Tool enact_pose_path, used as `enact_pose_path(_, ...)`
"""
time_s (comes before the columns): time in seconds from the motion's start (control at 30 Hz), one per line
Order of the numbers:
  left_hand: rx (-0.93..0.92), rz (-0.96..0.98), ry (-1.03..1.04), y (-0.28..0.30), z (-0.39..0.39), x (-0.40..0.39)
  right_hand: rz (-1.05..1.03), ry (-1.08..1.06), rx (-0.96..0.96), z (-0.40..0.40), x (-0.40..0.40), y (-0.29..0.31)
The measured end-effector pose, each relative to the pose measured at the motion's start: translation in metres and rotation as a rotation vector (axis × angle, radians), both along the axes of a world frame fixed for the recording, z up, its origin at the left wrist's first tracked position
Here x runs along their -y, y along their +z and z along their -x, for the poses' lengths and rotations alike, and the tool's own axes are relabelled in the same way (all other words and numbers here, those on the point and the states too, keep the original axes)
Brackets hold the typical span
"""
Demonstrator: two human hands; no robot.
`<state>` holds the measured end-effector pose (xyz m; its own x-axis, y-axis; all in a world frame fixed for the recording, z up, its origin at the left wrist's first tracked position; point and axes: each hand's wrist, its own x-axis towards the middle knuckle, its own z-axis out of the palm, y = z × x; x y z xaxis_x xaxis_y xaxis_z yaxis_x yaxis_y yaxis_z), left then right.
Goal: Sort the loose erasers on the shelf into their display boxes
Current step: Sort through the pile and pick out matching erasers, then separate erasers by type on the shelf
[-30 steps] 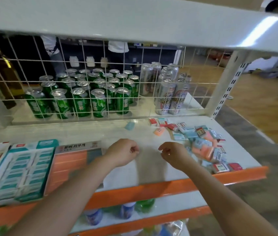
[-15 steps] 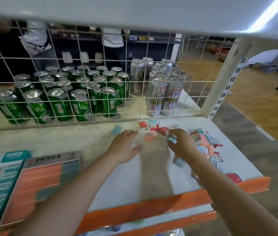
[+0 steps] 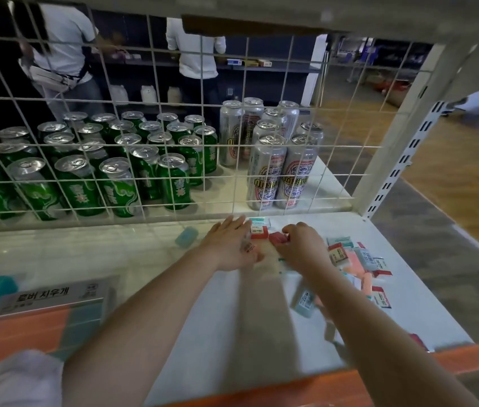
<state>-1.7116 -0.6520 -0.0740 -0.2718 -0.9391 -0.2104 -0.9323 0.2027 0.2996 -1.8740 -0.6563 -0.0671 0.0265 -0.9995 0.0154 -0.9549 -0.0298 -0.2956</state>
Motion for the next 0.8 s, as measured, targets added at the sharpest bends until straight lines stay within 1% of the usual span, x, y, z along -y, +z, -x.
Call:
enact_pose_path(0.13, -0.006, -0.010, -0.034, -0.006, 0.009, 0.010, -0.048, 0.027, -0.048, 0.005, 0.003, 0.003)
enact_pose_path(0.27, -0.042, 0.086, -0.024, -0.003, 0.013, 0.010, -0.072, 0.015, 0.000, 0.013, 0.004, 0.005)
enact_pose_path(0.33, -0.005, 0.120, -0.020, 0.001, 0.013, 0.006, -0.066, 0.003, 0.057, 0.016, 0.003, 0.004)
enact_pose_path(0.43, 0.109, 0.163, -0.034, 0.004, 0.010, -0.004, -0.052, 0.003, 0.113, 0.019, 0.000, 0.007)
enact_pose_path(0.5, 0.124, 0.166, -0.045, 0.004, 0.003, -0.012, -0.045, 0.022, 0.141, 0.019, -0.006, 0.008)
enact_pose_path(0.6, 0.093, 0.167, -0.055, 0.003, -0.012, -0.025, -0.026, 0.047, 0.167, 0.010, -0.016, 0.009)
enact_pose_path(0.8, 0.079, 0.134, -0.007, 0.005, -0.042, -0.051, -0.049, 0.129, 0.174, -0.013, -0.043, 0.009)
